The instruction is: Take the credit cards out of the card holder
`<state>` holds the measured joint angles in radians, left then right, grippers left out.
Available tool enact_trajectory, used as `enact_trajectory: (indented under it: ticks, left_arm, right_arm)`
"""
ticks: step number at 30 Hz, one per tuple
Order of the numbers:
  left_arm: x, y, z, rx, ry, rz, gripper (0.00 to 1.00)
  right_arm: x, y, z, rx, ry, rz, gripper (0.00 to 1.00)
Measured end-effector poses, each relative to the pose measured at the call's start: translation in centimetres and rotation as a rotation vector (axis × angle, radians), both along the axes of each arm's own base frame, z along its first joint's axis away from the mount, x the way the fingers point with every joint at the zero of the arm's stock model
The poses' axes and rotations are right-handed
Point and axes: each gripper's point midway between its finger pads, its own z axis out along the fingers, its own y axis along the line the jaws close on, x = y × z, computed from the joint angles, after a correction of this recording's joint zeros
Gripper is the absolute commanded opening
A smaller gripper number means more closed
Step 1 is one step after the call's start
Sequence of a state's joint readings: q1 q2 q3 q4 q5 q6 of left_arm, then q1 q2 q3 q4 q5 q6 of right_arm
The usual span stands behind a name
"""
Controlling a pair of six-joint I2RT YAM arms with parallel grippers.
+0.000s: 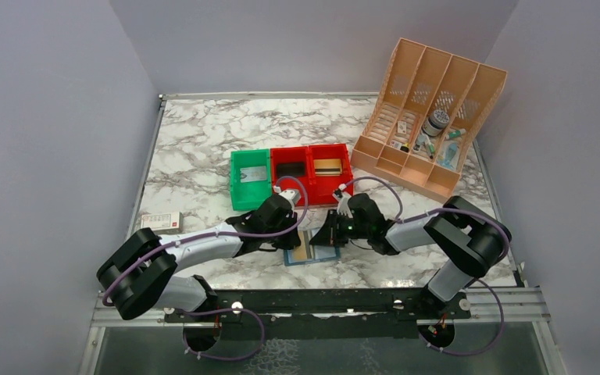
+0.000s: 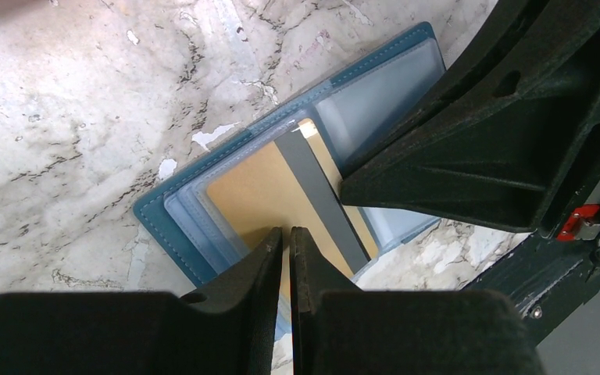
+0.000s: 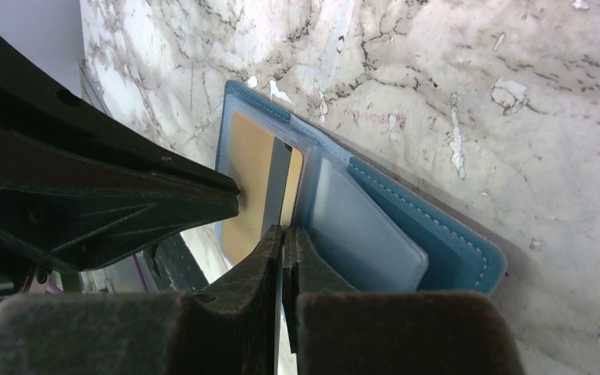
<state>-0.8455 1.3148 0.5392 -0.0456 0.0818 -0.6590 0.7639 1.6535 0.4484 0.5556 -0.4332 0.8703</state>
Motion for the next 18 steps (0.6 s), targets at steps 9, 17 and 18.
enact_trajectory:
  ticks: [9,17,18]
  left_arm:
    - [-0.1,0.1,0.0,0.005,0.000,-0.001,0.13]
    - [-0.2,0.2,-0.2,0.011,0.005,-0.002,0.13]
    - [-0.2,0.2,-0.2,0.011,0.005,-0.002,0.13]
  right_arm:
    - [0.6,-1.9,0.4,0.016,0.000,-0.042,0.01]
    - [0.8,-2.4,0.3,0.024,0.012,-0.045,0.01]
    - [0.8,-2.4,0.3,0.025,0.012,-0.044,0.02]
